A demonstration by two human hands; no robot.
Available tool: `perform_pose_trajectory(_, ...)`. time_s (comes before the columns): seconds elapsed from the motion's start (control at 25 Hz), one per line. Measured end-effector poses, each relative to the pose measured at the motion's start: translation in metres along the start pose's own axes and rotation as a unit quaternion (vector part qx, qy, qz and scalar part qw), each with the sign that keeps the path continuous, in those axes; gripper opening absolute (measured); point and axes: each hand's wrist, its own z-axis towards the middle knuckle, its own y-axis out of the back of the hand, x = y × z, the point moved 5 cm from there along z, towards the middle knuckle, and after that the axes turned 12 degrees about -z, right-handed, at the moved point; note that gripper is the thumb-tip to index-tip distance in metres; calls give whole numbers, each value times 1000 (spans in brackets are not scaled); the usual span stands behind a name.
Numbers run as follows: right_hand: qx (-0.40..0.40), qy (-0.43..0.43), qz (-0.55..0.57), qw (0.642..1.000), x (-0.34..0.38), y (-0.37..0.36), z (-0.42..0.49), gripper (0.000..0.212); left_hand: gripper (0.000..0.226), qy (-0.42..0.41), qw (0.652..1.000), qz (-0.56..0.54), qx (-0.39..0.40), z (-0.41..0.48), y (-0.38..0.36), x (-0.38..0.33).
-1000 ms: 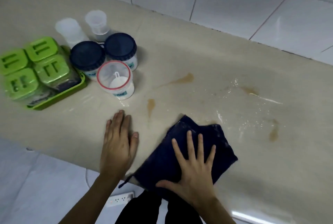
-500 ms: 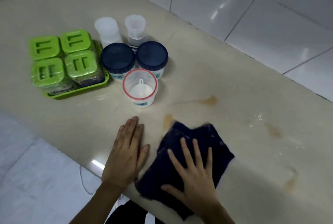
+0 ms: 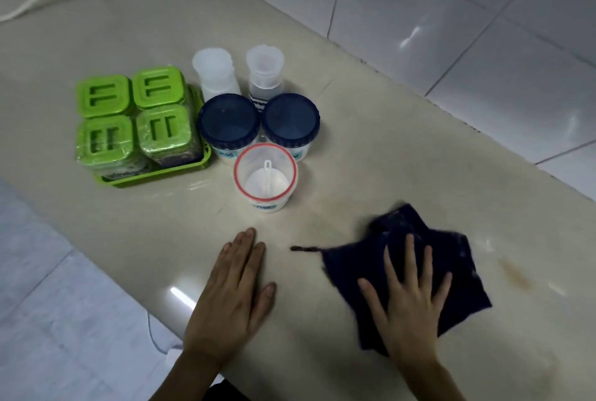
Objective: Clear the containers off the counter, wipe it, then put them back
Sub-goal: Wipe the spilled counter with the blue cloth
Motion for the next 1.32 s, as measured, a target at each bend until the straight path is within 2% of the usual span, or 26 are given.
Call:
perform_pose_trajectory(0.08, -17, 117, -12, 993, 51, 2, -23, 75, 65, 0, 1000, 15, 11, 1, 0, -1)
perform_pose_trajectory(0.16, -54, 265, -31, 962, 76, 8, -23, 73, 66, -2, 999, 33, 20, 1, -2, -2)
perform_pose_trajectory(0.24, -83, 323, -35, 942, 57, 11, 4, 71, 67, -3, 999, 39, 26, 3, -4, -1)
perform_pose_trajectory(0.28, -87, 300, -30, 950, 35, 9, 22, 69, 68, -2, 999, 37, 29, 3, -4, 0)
perform_pose_trajectory(0.32, -78, 239, -18, 968, 7, 6, 40, 67, 69, -2, 999, 33, 33, 3, -4, 1)
perform_pose_trajectory(0.4, -46, 61, 26, 997, -55, -1, 69, 71, 69, -4, 999, 32, 34, 3, -4, 0)
perform_pose_trajectory(0.48, -19, -89, 59, 994, -86, -3, 72, 79, 70, -7, 999, 31, 34, 3, -4, -1)
perform_pose_trajectory(0.56, -6, -138, 59, 989, -67, -2, 59, 79, 70, -9, 999, 25, 34, 3, -4, -1)
perform_pose_trajectory(0.64, -15, -70, 43, 997, -14, 2, 37, 72, 71, -12, 998, 37, 39, 2, -5, 0)
perform_pose_trajectory(0.72, -60, 85, 10, 995, 46, 9, 20, 64, 71, -16, 998, 53, 41, 3, -6, 0)
perform_pose_trajectory(0.8, -84, 258, -31, 962, 79, 12, 25, 61, 70, -18, 997, 65, 40, 3, -8, 1)
perform_pose_trajectory(0.84, -93, 294, -32, 951, 77, 15, 37, 61, 70, -16, 997, 68, 41, 3, -10, 1)
perform_pose_trajectory(0.88, -104, 287, -26, 952, 66, 16, 51, 61, 71, -13, 997, 70, 41, 3, -10, 2)
perform_pose_trajectory(0.92, -103, 241, -14, 965, 48, 15, 67, 61, 72, -12, 997, 70, 39, 3, -10, 2)
perform_pose_trajectory(1.04, -62, 34, 49, 996, -10, 10, 93, 67, 72, -17, 998, 56, 26, 2, -7, 1)
perform_pose_trajectory(1.12, -53, -44, 52, 996, -16, 9, 81, 68, 71, -23, 999, 42, 16, 2, -6, 0)
perform_pose_trajectory(1.2, -48, -42, 44, 997, 7, 8, 53, 66, 71, -23, 999, 31, 13, 2, -5, -1)
perform_pose_trajectory(1.32, -56, 82, 7, 995, 63, 10, 8, 63, 71, -25, 999, 32, 16, 0, -6, 1)
